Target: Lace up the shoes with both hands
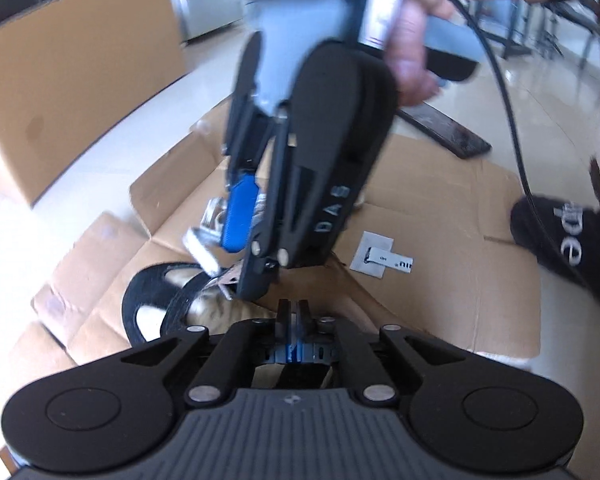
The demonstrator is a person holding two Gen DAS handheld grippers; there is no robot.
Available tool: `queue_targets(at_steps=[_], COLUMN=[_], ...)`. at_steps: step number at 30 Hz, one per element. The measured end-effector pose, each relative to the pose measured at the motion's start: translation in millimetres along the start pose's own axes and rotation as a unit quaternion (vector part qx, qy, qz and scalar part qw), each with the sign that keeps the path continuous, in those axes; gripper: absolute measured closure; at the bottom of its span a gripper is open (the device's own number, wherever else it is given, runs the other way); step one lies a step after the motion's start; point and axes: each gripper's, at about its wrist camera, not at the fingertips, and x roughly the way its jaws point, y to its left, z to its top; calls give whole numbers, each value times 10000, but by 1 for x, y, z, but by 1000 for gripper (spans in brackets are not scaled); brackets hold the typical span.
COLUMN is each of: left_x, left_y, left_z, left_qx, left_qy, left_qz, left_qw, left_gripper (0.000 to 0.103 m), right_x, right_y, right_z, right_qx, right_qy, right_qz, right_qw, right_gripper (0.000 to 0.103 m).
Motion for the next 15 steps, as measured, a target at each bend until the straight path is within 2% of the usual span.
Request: queue_targets(at_steps=[2, 4, 6, 8, 9, 10, 15], left_x=[0, 0, -4, -13, -14, -15, -11], left_y=[4, 7, 8, 8, 8, 10, 20], left_z=[-1, 1, 5, 2, 4, 7, 12], left_qx=[-255, -444, -534, -565, -556, -569, -810], left_qy=[78, 170, 221, 255, 266, 284, 321], left_qz=[-48, -102, -147, -68, 10, 129, 9], left_qw=[9996, 9988, 9982, 9981, 9981, 9979, 9962], left_gripper=[95, 83, 76, 67, 57, 52, 52], right_x=[0, 0, 0, -1, -1, -1, -2], right_y=[-2, -4, -3, -3, -2, -3, -9], right_z=[-1, -2, -2, -3, -3, -4, -9], right_qx=[75, 126, 113, 84, 72, 71, 223], right_qy=[-22, -54, -83, -109, -114, -119, -176], right_qz=[31, 64, 74, 76, 75, 72, 160], right_qw=[10000, 9999, 9999, 9999, 9999, 9999, 9995], right_gripper=[63, 63, 63, 63, 63, 63, 63])
